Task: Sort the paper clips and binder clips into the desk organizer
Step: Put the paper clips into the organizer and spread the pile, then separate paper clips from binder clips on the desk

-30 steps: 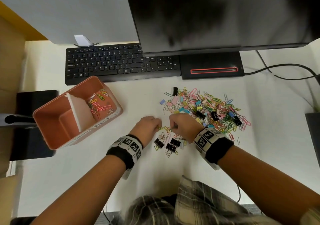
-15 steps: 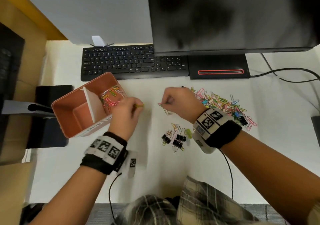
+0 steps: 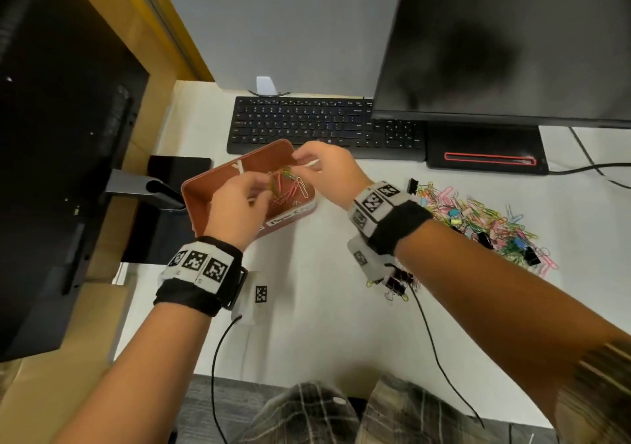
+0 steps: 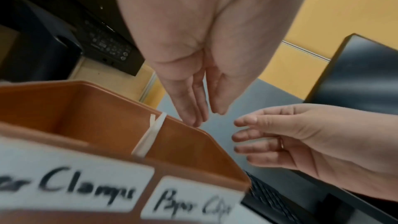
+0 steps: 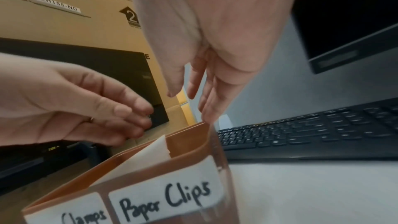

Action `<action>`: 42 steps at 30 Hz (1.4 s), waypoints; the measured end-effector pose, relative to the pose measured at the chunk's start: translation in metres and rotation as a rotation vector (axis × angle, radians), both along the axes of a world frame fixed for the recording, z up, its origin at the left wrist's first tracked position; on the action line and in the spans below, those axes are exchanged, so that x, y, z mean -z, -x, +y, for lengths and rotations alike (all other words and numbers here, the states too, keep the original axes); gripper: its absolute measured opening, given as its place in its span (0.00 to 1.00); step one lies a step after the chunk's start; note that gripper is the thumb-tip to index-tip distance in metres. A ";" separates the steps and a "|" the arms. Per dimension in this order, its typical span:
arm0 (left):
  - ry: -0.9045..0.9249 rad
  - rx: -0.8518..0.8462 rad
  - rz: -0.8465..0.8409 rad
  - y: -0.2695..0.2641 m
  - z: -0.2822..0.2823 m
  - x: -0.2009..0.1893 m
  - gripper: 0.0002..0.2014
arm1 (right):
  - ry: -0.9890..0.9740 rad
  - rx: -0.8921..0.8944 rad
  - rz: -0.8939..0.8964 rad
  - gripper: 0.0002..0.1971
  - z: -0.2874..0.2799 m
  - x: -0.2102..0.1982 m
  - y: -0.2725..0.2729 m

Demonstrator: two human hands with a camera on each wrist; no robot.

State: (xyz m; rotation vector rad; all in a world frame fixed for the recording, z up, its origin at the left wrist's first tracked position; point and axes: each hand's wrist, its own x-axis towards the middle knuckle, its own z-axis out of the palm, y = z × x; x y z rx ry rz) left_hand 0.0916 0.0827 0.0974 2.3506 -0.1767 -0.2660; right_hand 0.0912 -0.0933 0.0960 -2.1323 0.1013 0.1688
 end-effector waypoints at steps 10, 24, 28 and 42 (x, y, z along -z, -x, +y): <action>-0.071 0.511 0.255 0.086 -0.068 0.072 0.24 | 0.310 -0.017 0.351 0.25 -0.110 0.050 0.155; 0.023 0.399 0.227 0.097 -0.114 0.107 0.18 | 0.223 -0.091 0.308 0.15 -0.119 0.080 0.173; 0.035 0.261 0.152 0.082 -0.107 0.096 0.16 | 0.174 0.043 0.212 0.13 -0.135 0.066 0.154; -0.210 0.325 0.215 0.120 -0.112 0.120 0.09 | 0.366 -0.160 0.302 0.19 -0.119 0.091 0.154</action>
